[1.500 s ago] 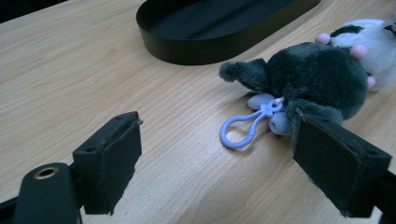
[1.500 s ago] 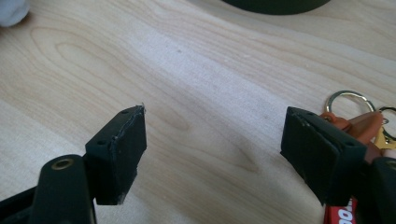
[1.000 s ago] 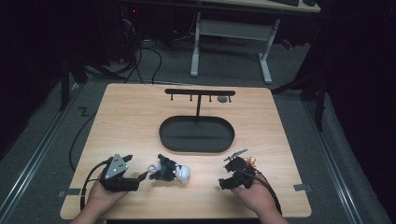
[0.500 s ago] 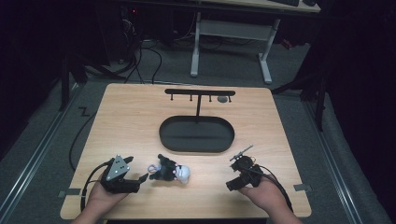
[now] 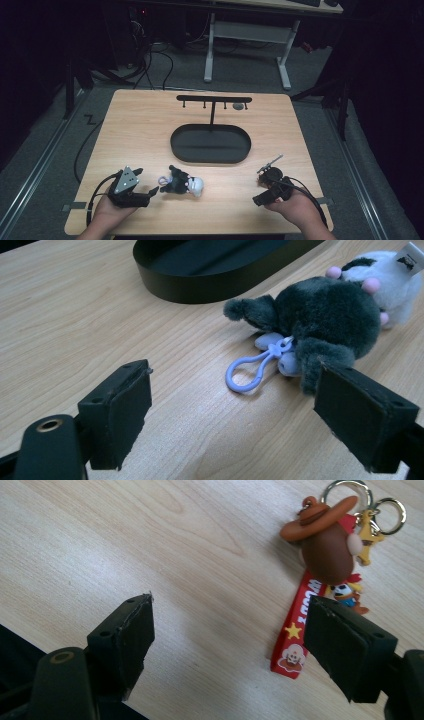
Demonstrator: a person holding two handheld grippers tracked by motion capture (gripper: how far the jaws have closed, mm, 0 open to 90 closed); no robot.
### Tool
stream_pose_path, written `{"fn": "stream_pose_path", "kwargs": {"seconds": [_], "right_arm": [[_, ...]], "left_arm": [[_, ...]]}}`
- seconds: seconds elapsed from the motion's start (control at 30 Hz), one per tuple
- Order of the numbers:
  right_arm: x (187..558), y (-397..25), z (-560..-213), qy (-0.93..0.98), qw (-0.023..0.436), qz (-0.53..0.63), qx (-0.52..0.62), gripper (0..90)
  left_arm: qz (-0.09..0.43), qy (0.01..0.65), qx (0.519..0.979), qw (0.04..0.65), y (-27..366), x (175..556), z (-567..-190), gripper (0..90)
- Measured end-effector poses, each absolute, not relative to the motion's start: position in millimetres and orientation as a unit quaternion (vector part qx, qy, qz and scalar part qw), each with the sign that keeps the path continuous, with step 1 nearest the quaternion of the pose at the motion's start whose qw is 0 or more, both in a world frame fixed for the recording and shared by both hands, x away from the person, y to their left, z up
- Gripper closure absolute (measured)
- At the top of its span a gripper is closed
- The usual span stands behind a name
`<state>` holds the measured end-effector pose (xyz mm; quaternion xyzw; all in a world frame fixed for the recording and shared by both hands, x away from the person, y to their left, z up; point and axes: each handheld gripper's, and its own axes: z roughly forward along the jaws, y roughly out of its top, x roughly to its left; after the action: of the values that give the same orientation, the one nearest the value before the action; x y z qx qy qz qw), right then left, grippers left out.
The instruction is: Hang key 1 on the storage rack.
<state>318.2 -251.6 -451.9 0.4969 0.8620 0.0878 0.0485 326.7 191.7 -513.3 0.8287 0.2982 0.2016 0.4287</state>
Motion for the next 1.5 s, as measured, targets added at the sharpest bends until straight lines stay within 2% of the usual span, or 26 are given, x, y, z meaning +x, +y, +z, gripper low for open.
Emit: {"fn": "stream_pose_path", "kwargs": {"seconds": [0.23,0.43,0.53,0.63,0.87,1.03,1.5], "right_arm": [[319.3,-264.9,-449.2,0.855,0.05,0.092,0.508,20.8],[323.8,-276.2,-448.3,0.851,0.044,0.092,0.515,24.8],[333.0,-286.1,-444.3,0.855,0.048,0.096,0.507,30.3],[337.6,-289.6,-443.1,0.848,0.049,0.101,0.517,31.2],[354.5,-297.6,-454.6,0.852,0.054,0.102,0.51,40.0],[359.3,-298.6,-462.4,0.855,0.047,0.097,0.507,41.6],[364.9,-297.0,-478.1,0.862,0.039,0.095,0.496,54.7]], "left_arm": [[0.2,0.297,0.831,0.425,191.4,326.5,-514.1,15.6],[0.2,0.303,0.83,0.423,192.1,327.5,-514.7,15.6],[0.202,0.307,0.829,0.422,190.5,330.1,-516.0,15.5],[0.203,0.306,0.83,0.42,189.7,330.2,-516.5,15.6],[0.212,0.308,0.829,0.417,197.4,322.2,-516.1,15.6],[0.215,0.311,0.829,0.412,202.9,317.6,-516.9,15.6],[0.224,0.324,0.824,0.407,217.1,306.2,-517.1,15.8]]}}
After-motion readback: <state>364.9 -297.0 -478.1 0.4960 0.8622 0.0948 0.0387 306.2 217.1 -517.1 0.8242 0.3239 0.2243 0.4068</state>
